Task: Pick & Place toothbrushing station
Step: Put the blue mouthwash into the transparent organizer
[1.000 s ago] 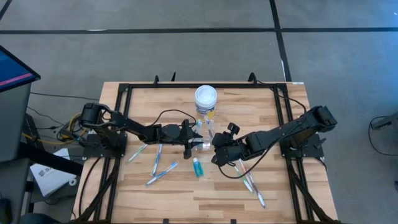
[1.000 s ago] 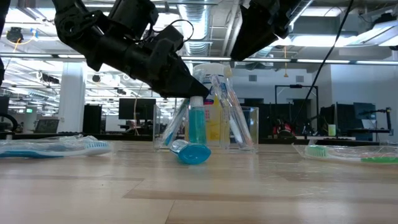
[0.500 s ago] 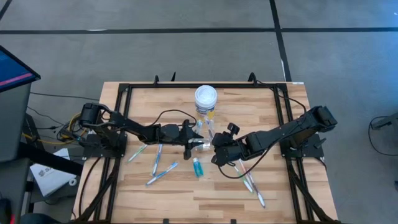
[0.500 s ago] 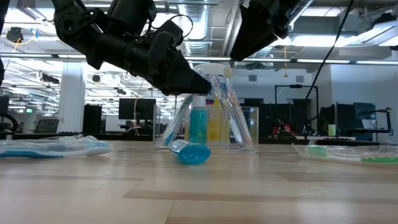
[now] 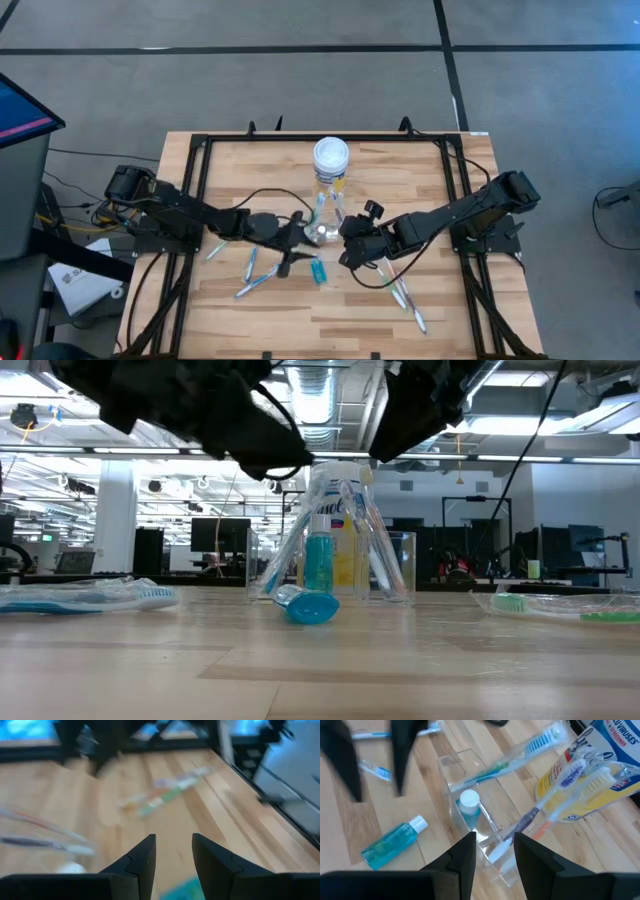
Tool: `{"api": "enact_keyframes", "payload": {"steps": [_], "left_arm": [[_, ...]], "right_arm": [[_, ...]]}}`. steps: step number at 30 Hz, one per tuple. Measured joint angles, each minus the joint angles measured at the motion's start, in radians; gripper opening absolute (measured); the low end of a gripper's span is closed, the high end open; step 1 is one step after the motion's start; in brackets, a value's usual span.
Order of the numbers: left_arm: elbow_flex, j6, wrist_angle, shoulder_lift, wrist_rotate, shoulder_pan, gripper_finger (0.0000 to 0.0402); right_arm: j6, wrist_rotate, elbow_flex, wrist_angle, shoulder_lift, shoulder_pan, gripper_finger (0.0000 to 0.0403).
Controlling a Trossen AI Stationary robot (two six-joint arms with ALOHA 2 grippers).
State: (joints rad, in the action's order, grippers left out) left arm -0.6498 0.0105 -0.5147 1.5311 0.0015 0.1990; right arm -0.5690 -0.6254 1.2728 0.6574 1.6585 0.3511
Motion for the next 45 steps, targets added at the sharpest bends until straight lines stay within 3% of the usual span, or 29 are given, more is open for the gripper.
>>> {"api": "enact_keyframes", "payload": {"steps": [8,21,26,34,45], "left_arm": [[0.000,-0.112,0.022,0.056,0.000,0.091,0.0122],[-0.076,-0.275,0.033,0.227,-0.166,0.166,0.0122],[-0.177,-0.354,0.195,0.267,-0.256,0.184,0.0122],[-0.377,-0.425,0.597,0.283,-0.291,0.183,0.0122],[-0.399,-0.529,0.643,0.283,-0.249,0.167,0.0122]], "right_arm": [[0.001,0.000,0.000,-0.001,0.000,0.000,0.0123],[0.003,0.000,0.000,-0.007,0.000,0.001,0.0123],[0.003,0.001,0.000,-0.007,0.000,0.001,0.0123],[0.004,0.001,0.001,-0.002,-0.001,0.001,0.0123],[0.030,0.031,0.001,0.029,-0.001,0.002,0.0123]]}}
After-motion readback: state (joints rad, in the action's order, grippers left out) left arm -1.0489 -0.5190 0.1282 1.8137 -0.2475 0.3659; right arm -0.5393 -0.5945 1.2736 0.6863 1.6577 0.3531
